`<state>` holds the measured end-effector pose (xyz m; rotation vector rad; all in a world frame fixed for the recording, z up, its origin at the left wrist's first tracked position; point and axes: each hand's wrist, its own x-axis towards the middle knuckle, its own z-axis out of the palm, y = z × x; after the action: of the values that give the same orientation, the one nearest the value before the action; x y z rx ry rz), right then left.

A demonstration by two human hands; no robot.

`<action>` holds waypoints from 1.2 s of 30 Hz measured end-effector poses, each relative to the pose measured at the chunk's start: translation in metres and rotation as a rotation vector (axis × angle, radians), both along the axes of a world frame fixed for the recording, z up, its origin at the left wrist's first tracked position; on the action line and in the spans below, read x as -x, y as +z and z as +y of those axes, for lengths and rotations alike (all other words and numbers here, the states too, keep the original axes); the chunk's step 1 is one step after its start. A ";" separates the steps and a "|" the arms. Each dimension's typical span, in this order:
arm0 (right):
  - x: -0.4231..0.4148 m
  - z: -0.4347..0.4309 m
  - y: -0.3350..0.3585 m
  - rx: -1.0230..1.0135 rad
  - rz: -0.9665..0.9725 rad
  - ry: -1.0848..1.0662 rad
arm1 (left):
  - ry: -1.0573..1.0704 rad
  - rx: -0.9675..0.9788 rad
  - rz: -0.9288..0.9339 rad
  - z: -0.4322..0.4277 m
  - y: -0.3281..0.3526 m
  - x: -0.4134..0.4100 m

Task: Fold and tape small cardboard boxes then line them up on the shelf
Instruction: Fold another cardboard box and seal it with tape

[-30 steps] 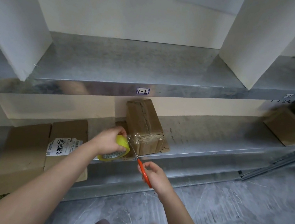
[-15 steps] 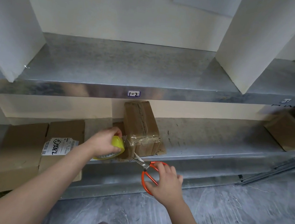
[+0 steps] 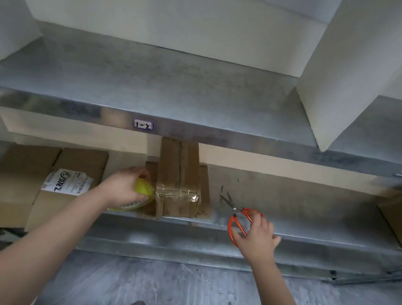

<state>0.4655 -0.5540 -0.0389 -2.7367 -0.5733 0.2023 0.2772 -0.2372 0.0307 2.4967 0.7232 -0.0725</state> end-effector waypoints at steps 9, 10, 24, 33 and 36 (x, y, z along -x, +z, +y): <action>-0.057 0.010 -0.036 0.093 0.135 0.117 | 0.089 -0.051 0.027 -0.010 -0.003 0.007; -0.057 0.010 -0.037 0.104 0.111 0.156 | 0.097 -0.055 0.033 -0.010 -0.003 0.008; 0.054 0.058 0.037 -0.236 -0.232 0.470 | 0.013 -0.005 0.017 -0.003 0.005 0.010; 0.088 0.100 0.039 -0.167 -0.081 0.417 | -0.101 0.056 0.008 0.011 0.001 0.025; 0.093 0.102 0.035 -0.145 -0.075 0.408 | -0.162 0.002 -0.027 0.017 0.001 0.024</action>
<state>0.3729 -0.4524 -0.0036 -2.4691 -1.1194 0.1480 0.2527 -0.2200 0.0320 2.5448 0.5083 -0.0977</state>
